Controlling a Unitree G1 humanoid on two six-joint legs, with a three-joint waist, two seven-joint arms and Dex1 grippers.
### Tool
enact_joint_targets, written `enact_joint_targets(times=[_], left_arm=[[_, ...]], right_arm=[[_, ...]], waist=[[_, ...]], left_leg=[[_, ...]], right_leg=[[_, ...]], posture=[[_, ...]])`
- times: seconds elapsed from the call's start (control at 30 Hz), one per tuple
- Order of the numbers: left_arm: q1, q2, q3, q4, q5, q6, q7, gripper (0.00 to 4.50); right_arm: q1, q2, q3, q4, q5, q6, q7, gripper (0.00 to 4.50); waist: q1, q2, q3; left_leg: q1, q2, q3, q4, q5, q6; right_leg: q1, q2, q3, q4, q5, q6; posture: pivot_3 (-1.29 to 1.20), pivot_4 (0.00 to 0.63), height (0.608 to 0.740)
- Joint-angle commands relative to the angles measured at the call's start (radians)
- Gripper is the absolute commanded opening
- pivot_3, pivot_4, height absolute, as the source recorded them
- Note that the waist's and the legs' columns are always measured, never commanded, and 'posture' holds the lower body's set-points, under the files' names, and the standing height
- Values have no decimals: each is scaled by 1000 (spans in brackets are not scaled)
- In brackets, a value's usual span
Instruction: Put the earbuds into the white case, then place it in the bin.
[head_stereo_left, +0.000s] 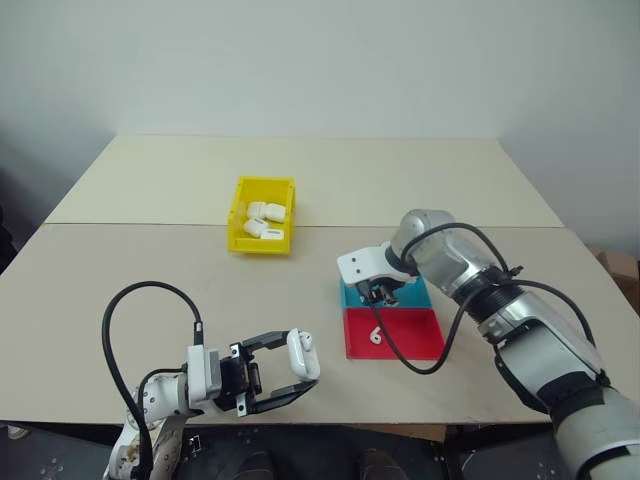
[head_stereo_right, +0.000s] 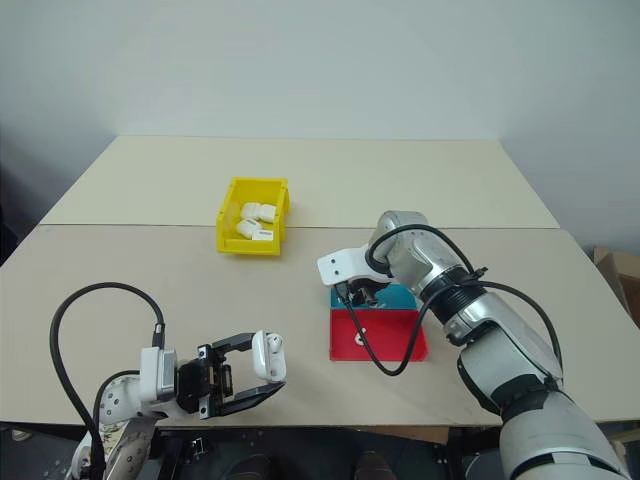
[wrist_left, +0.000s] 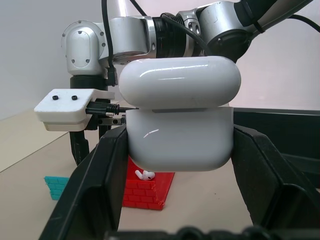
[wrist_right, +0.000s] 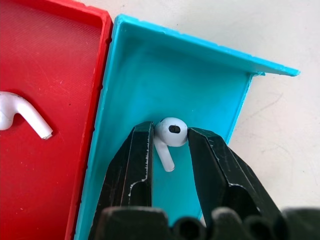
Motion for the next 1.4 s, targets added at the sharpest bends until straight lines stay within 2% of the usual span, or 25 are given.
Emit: enact_joint_targets(times=[0.03,0.53,0.6,0.97,1.2,1.4], left_arm=[[0,5,-3,-29,-10,-12,5,2789],[5,4,-3,-28,-6,-17,10,2789],[5,5,-3,-30,-7,-15,11,2789],[4,9,-6,-35,-11,-7,25,2789],[-47,1,-5,-52,-49,26,46,2789],[-185,-41,-13,-61,-93,98,102,2789]], right_arm=[[-2,-11,-28,-5,-12,-32,-10,1416],[6,-9,-29,4,-23,-70,-15,1416],[9,-7,-31,3,-22,-67,-17,853],[17,-6,-46,-9,-18,-55,-19,853],[9,-47,-242,-169,95,147,-43,853],[33,-80,-665,-513,361,663,-145,853]], waist=[[0,0,0],[0,0,0],[0,0,0],[0,0,0],[2,0,0],[21,0,0]], left_leg=[[0,0,0,0,0,0],[1,0,0,0,0,0],[1,0,0,0,0,0],[2,0,0,0,0,0],[2,0,0,0,0,0],[1,0,-1,1,0,0]], right_leg=[[0,0,0,0,0,0],[0,0,0,0,0,0],[0,0,0,0,0,0],[1,0,0,2,0,0],[0,0,0,3,0,0],[0,0,0,4,0,0]], posture=[[0,150,740],[0,150,740],[0,150,740],[0,150,740],[0,150,740],[0,150,740]])
